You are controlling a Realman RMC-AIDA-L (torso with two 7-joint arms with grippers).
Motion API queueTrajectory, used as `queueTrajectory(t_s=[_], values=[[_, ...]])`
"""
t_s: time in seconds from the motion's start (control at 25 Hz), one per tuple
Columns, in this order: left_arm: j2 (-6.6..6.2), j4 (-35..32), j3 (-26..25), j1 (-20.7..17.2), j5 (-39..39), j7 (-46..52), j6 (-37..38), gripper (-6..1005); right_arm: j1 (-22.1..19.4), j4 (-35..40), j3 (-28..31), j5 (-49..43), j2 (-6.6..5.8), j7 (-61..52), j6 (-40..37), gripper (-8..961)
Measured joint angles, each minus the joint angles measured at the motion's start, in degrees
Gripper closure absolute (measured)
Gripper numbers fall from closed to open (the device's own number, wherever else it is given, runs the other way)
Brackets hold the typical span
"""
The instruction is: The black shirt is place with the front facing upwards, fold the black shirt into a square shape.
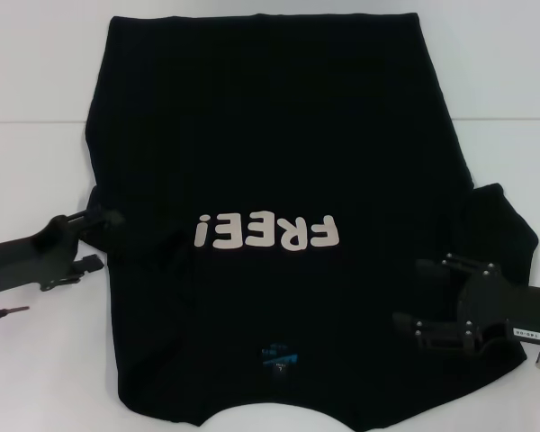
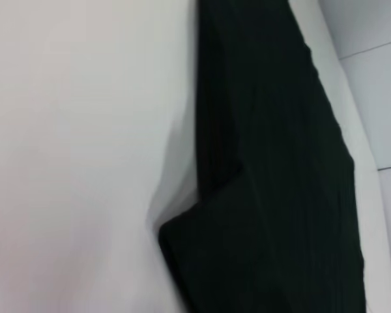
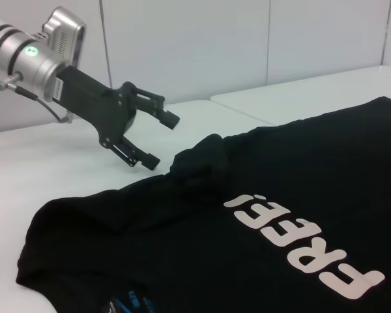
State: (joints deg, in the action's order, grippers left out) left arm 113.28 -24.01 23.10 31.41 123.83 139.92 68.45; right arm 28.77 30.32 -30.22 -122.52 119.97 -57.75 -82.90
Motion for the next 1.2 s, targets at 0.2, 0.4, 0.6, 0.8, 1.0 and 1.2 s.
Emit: queueTrajectory(t_s=[0.2,0.4,0.6,0.8,1.0,1.2], values=[[0.10,1.87,0.39,1.46,0.20,0.13,-3.61,76,-0.05,0.00,0.00,0.00,0.00,0.00,-0.03,55],[0.53,2.01,0.39,2.14,0.24,0.15,-5.66,77,-0.04,0.00,0.10,-0.03,0.00,0.00,-0.05,56],[0.92,2.06,0.51,2.49,0.27,0.18,-7.47,77,-0.04,0.00,0.10,-0.01,0.00,0.00,-0.06,56],[1.10,2.13,0.55,2.94,0.27,0.18,-8.50,76,0.03,0.00,0.00,0.04,0.00,0.00,-0.03,57],[1.49,2.14,0.55,3.25,0.14,0.18,-9.91,77,0.05,0.00,-0.02,0.14,0.00,0.00,-0.01,57],[1.59,2.14,0.53,4.05,-0.14,0.14,-10.52,76,0.05,0.00,-0.02,0.17,0.00,0.00,-0.01,58]])
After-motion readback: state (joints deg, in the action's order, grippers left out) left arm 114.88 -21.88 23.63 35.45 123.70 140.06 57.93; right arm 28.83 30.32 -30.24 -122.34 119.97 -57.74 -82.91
